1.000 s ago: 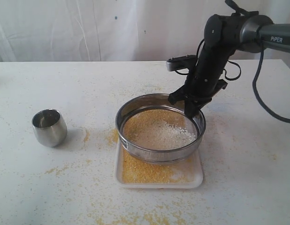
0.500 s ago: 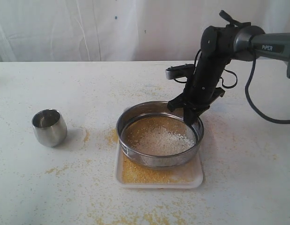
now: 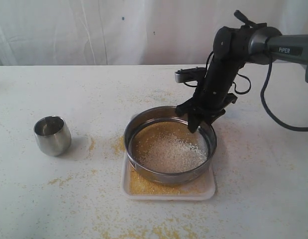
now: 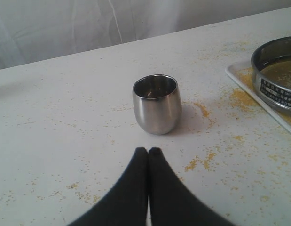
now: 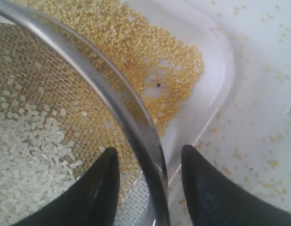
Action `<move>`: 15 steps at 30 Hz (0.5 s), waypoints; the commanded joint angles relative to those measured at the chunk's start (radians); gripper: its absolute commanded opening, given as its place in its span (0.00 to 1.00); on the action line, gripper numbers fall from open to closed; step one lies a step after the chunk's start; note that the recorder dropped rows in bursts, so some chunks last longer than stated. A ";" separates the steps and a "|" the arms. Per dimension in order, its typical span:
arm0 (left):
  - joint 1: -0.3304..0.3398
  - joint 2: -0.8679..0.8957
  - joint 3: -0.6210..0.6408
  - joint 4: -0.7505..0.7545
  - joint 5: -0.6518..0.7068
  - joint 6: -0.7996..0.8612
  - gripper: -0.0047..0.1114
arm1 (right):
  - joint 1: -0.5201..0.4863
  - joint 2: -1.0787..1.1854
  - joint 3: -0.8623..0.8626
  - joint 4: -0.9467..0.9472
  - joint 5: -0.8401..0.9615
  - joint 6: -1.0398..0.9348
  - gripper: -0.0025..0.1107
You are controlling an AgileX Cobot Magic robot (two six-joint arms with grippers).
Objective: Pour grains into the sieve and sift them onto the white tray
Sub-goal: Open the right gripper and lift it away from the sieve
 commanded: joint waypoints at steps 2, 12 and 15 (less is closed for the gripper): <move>0.003 -0.005 0.003 -0.007 0.000 0.000 0.04 | 0.002 -0.086 -0.005 0.010 -0.029 0.005 0.39; 0.003 -0.005 0.003 -0.007 0.000 0.000 0.04 | 0.002 -0.303 0.010 0.017 -0.016 0.001 0.39; 0.003 -0.005 0.003 -0.007 0.000 0.000 0.04 | 0.002 -0.425 0.076 0.021 -0.061 -0.003 0.39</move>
